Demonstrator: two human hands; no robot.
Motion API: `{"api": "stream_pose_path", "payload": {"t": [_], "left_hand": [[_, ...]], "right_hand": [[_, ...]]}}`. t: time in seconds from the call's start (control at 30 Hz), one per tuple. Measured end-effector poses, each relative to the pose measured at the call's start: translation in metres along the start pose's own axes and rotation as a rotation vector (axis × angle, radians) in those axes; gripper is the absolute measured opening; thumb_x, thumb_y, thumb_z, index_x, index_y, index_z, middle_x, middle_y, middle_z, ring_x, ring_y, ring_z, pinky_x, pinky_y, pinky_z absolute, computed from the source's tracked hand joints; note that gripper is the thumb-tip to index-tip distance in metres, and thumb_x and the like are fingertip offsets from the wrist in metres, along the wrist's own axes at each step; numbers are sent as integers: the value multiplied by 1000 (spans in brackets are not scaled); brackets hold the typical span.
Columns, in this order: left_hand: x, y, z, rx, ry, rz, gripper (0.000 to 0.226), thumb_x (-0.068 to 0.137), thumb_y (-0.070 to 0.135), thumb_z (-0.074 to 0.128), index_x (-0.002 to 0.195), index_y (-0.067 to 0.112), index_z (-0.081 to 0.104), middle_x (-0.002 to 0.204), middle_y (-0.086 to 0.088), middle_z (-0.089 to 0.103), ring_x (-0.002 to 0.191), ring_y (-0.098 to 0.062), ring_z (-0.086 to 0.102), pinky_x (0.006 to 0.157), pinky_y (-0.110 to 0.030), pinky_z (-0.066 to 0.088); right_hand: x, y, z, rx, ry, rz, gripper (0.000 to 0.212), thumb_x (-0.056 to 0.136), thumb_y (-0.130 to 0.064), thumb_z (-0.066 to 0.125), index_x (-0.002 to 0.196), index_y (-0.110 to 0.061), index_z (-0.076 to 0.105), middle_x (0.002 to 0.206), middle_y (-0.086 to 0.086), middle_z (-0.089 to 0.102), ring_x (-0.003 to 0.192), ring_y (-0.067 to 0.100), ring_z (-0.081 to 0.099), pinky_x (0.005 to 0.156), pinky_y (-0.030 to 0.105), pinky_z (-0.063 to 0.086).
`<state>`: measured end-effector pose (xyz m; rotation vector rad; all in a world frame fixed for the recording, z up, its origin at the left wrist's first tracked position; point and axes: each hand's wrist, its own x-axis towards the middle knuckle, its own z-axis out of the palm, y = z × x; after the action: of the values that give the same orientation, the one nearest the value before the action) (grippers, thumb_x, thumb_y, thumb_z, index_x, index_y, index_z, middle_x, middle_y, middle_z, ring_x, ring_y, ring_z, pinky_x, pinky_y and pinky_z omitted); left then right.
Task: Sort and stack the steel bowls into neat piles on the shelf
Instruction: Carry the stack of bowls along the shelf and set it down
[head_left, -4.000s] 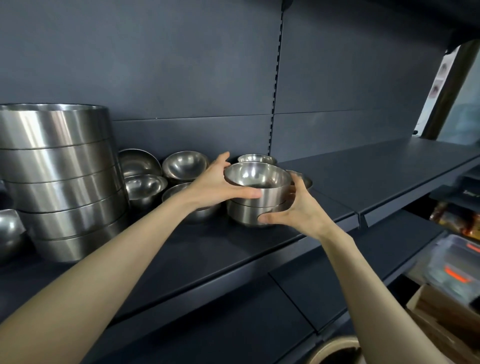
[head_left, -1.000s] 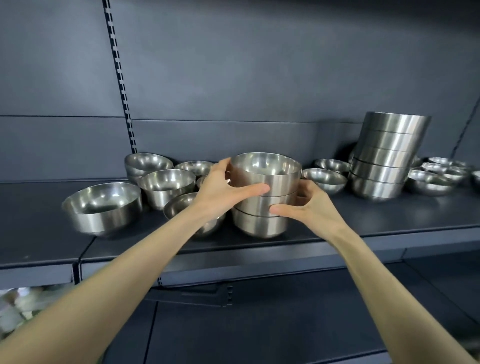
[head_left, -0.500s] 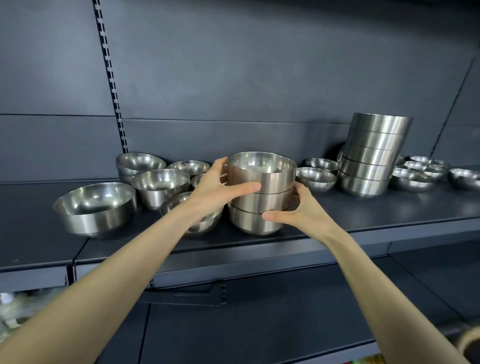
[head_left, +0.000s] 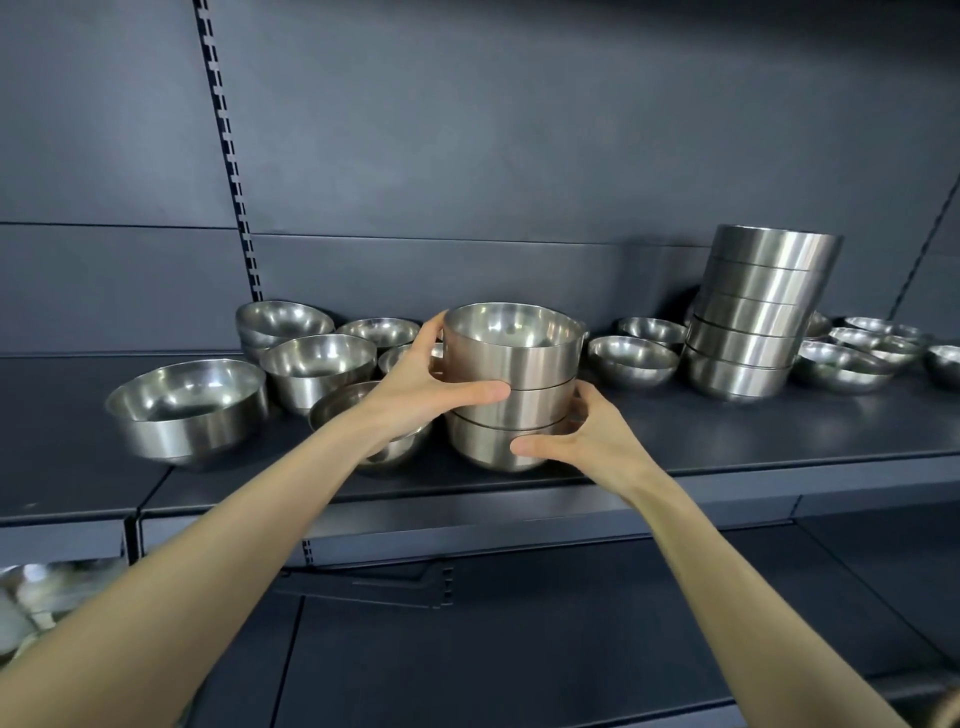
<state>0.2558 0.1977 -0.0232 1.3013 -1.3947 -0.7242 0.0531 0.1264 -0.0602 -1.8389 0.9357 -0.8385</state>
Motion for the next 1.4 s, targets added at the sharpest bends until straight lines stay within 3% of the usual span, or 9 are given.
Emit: {"api": "stream_pose_path", "payload": {"t": [0.17, 0.33, 0.43, 0.5, 0.6, 0.7, 1.03, 1.2, 1.4], "left_hand": [[-1, 4, 0, -14, 0, -5, 106, 48, 41, 89, 139, 43, 37, 128, 6, 59, 107, -8, 64, 100, -34, 47], [-1, 19, 2, 1, 33, 10, 103, 42, 54, 90, 132, 52, 40, 126, 9, 61, 109, -7, 63, 103, -37, 45], [-6, 35, 2, 9, 74, 40, 98, 38, 61, 88, 125, 58, 43, 116, 15, 67, 101, -4, 66, 89, -33, 52], [-9, 46, -1, 4, 101, 69, 93, 44, 55, 88, 126, 51, 46, 105, 13, 72, 96, -4, 68, 83, -29, 51], [-16, 62, -11, 4, 149, 74, 91, 48, 50, 85, 130, 33, 49, 103, 7, 74, 97, -8, 69, 90, -31, 50], [-29, 75, -29, 6, 199, 82, 78, 46, 51, 83, 115, 31, 56, 101, 4, 74, 95, -9, 69, 82, -23, 52], [-79, 72, -138, 87, 347, 71, 92, 41, 58, 83, 122, 32, 48, 99, 12, 73, 93, -2, 68, 87, -27, 50], [-106, 54, -200, 114, 373, 32, 99, 35, 62, 82, 121, 26, 49, 98, 17, 68, 83, 9, 66, 66, -8, 45], [-119, 26, -255, 120, 312, 2, 92, 34, 62, 86, 113, 30, 50, 100, 13, 71, 90, 3, 68, 75, -18, 46]], "right_hand": [[-2, 1, 0, 16, 44, -24, 110, 32, -51, 90, 129, -23, 48, 114, -11, 66, 105, 8, 63, 95, 31, 52], [-4, -12, -13, 45, 42, -95, 93, 35, -47, 92, 118, -30, 52, 103, -17, 69, 91, -5, 66, 73, 12, 51], [-5, -27, -23, 47, 40, -156, 79, 42, -40, 94, 110, -34, 55, 100, -18, 70, 86, -8, 65, 67, 6, 49], [-6, -41, -25, 38, 37, -192, 69, 46, -36, 95, 102, -38, 55, 96, -22, 70, 85, -10, 65, 64, 3, 47], [-5, -61, -23, 36, 45, -246, 61, 48, -34, 94, 96, -37, 57, 89, -22, 71, 81, -8, 66, 61, 5, 47], [-2, -80, -11, 46, 36, -285, 67, 45, -36, 94, 102, -32, 58, 92, -20, 70, 78, -11, 65, 58, 7, 48], [8, -136, 93, 85, -67, -341, 68, 42, -43, 94, 96, -36, 55, 88, -29, 70, 81, -10, 66, 59, 5, 48], [8, -153, 164, 98, -70, -318, 81, 33, -54, 90, 104, -32, 58, 93, -22, 72, 84, -8, 67, 63, 9, 50], [9, -153, 227, 124, -38, -284, 71, 35, -52, 90, 95, -34, 57, 90, -29, 70, 85, -8, 67, 62, 8, 50]]}}
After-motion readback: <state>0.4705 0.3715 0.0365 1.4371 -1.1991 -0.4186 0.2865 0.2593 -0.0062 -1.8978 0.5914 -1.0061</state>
